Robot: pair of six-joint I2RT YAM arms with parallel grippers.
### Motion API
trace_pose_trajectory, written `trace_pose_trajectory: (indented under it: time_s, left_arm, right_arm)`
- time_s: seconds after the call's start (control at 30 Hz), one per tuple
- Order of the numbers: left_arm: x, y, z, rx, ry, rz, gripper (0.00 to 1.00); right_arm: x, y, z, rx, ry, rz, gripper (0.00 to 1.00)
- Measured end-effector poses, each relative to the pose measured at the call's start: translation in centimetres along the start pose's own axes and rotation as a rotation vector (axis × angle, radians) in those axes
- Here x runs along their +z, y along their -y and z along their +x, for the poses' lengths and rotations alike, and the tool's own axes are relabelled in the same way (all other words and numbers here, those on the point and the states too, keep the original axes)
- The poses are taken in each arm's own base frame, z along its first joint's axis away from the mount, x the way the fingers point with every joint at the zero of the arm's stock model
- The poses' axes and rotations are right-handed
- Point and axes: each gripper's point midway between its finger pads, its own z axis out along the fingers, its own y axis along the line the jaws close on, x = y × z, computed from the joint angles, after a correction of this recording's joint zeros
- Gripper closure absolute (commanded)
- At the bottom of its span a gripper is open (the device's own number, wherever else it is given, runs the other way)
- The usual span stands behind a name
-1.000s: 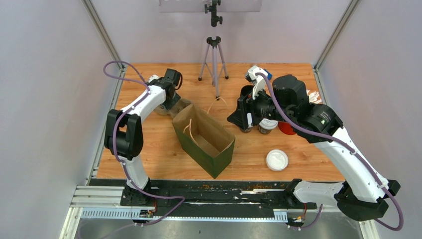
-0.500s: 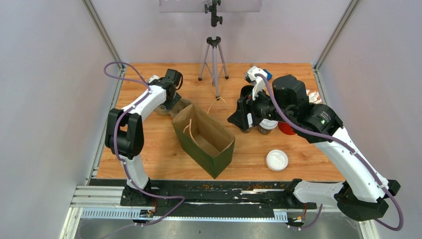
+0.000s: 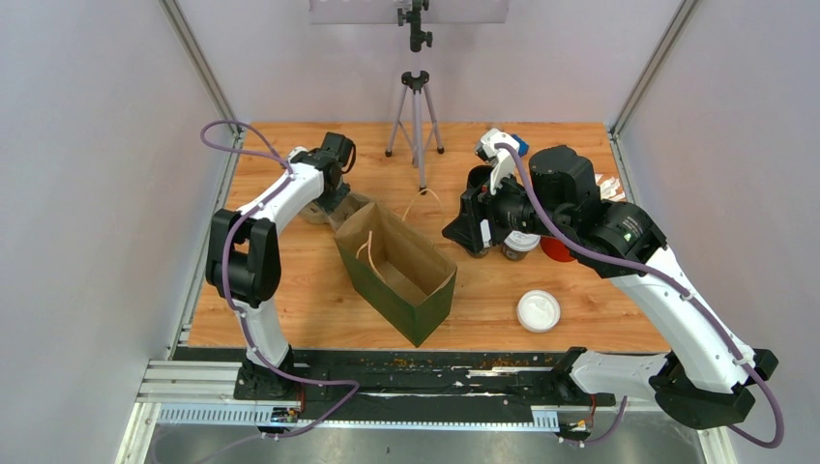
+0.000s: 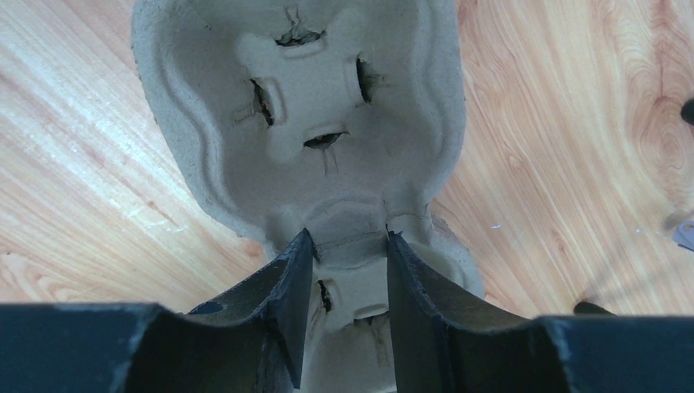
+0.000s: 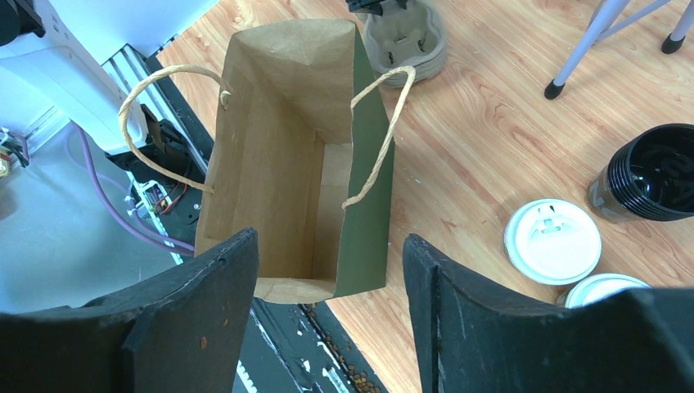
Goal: Pack the takeout coffee
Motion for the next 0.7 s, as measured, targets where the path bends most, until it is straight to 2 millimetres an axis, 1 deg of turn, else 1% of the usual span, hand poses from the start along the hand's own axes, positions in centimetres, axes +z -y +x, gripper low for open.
trace_pose_trajectory:
  time_s: [0.17, 0.27, 0.47, 0.57, 0.7]
  left_arm:
    - [-0.4, -0.5, -0.2, -0.002, 0.003, -0.025, 0.66]
    - [-1.2, -0.8, -0.6, -0.011, 0.007, -0.026, 0.67]
    - [-3.3, -0.7, -1.8, -0.028, 0.024, 0.001, 0.67]
    - [-4.1, -0.6, -2.2, -0.034, 0.03, 0.016, 0.67]
    - [-5.2, -0.9, -2.6, -0.031, 0.031, 0.022, 0.68]
  right_arm:
    - [0.0, 0.0, 0.0, 0.0, 0.0, 0.002, 0.34]
    - [0.1, 0.1, 0.2, 0.0, -0.002, 0.003, 0.33]
    - [0.7, 0.5, 1.5, 0.005, -0.028, 0.013, 0.32]
    - [1.0, 0.8, 2.5, 0.008, -0.051, 0.019, 0.32]
    - [1.4, 1.0, 3.4, 0.015, -0.074, 0.021, 0.32]
